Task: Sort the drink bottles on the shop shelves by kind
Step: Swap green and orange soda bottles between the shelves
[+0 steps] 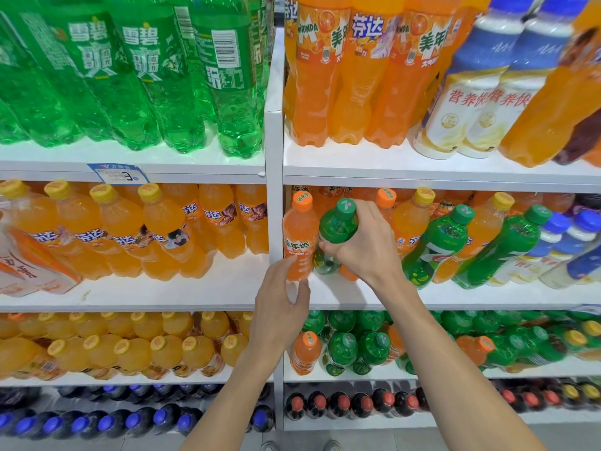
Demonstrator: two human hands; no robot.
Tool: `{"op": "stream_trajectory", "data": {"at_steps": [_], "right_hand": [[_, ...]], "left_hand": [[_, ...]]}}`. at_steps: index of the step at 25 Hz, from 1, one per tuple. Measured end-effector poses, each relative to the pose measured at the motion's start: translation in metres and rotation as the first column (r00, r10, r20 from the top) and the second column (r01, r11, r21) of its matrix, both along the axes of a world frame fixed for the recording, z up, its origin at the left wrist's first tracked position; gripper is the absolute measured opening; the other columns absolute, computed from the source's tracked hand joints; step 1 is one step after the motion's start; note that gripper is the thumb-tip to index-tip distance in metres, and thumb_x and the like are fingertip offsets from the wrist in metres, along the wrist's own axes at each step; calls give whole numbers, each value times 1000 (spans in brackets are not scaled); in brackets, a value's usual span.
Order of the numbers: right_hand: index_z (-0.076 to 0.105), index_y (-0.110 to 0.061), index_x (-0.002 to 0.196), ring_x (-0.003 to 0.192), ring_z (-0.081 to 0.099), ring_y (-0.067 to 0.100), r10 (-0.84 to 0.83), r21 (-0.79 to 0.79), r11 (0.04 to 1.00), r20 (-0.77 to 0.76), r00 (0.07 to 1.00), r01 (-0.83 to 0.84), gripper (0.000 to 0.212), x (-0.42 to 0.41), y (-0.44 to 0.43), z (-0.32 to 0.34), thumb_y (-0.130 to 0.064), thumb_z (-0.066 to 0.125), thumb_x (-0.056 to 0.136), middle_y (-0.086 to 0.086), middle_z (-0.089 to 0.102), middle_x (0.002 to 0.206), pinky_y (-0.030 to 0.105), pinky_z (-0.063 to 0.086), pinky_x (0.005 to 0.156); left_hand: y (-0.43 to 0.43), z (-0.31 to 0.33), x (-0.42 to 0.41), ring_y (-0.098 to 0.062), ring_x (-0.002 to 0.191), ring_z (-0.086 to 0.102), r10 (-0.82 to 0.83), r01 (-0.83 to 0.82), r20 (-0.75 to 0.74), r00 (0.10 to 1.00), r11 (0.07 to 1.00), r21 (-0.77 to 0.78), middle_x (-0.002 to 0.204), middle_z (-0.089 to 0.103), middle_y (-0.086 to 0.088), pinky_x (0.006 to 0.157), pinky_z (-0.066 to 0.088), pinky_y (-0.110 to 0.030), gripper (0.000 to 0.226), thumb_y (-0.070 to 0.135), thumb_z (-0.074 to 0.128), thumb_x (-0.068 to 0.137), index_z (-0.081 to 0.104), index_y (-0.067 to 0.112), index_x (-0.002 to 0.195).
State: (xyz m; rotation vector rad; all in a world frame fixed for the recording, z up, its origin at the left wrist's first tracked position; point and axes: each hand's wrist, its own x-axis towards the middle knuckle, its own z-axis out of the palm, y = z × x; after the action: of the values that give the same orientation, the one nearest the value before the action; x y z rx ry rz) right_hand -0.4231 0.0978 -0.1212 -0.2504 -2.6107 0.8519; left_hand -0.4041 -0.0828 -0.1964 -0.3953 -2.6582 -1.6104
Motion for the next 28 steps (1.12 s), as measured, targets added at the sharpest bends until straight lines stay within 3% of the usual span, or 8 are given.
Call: {"op": "stream_trajectory", "data": {"at_steps": [4,9,18,20,22,24,26,28], "right_hand": [[54,-19,134,113,57,12,28,-22,999,-17,999,-28,79,1,5,6,-36,92,67,-2,60,128,23,47,89],[54,-24,137,115,57,12,49,-15,999,45,998,-48,81,18,-1,3,-39,91,67,-7,58,131,28,51,93],[50,-30,137,113,58,11,-47,-41,998,28,998,49,77,40,-18,-14,-47,87,71,-13,53,129,33,54,85],[46,-31,142,120,55,9,-57,-47,997,-7,998,57,79,42,-22,-25,-49,84,75,-12,52,133,32,54,90],[40,-31,148,128,51,8,-62,-175,982,15,998,64,86,42,-26,-39,-48,84,76,-12,52,140,28,50,97],[43,-32,146,127,55,6,-45,-431,900,65,997,69,86,41,-32,-55,-44,89,74,-13,57,139,25,50,99],[52,-32,135,115,63,2,-44,-571,816,98,994,93,71,41,-37,-71,-39,90,75,-15,66,125,19,53,92],[54,-30,131,104,65,-8,-52,-615,781,106,993,107,62,39,-40,-78,-33,88,79,-16,70,117,13,53,85]], "left_hand": [[3,1,-3,3,120,49,15,-15,-6,1000,1000,-10,133,55,12,97,32,0,41,27,57,105,50,23,145],[4,0,-3,1,123,50,21,-21,0,1000,1000,-10,135,56,13,106,39,-18,40,28,56,105,51,25,144],[1,-5,2,5,122,49,27,-27,9,1000,1000,-9,135,55,14,104,38,-16,38,28,56,105,52,25,143],[-1,-9,3,3,125,49,23,-23,11,1000,999,-22,137,55,14,107,40,-20,39,32,55,106,52,25,144],[-5,-12,5,1,127,49,27,-26,8,1000,999,-45,139,55,12,109,42,-24,40,35,54,106,52,24,145],[-8,-13,6,-1,128,50,31,-31,-4,1000,997,-65,140,56,10,110,44,-28,41,35,54,106,52,23,145],[-10,-13,7,-4,129,51,27,-28,-13,1000,997,-76,140,57,9,110,46,-32,41,33,55,105,53,21,144],[-12,-14,9,-6,129,52,22,-23,-14,1000,996,-88,139,58,7,109,47,-35,40,31,56,105,53,20,144]]}}
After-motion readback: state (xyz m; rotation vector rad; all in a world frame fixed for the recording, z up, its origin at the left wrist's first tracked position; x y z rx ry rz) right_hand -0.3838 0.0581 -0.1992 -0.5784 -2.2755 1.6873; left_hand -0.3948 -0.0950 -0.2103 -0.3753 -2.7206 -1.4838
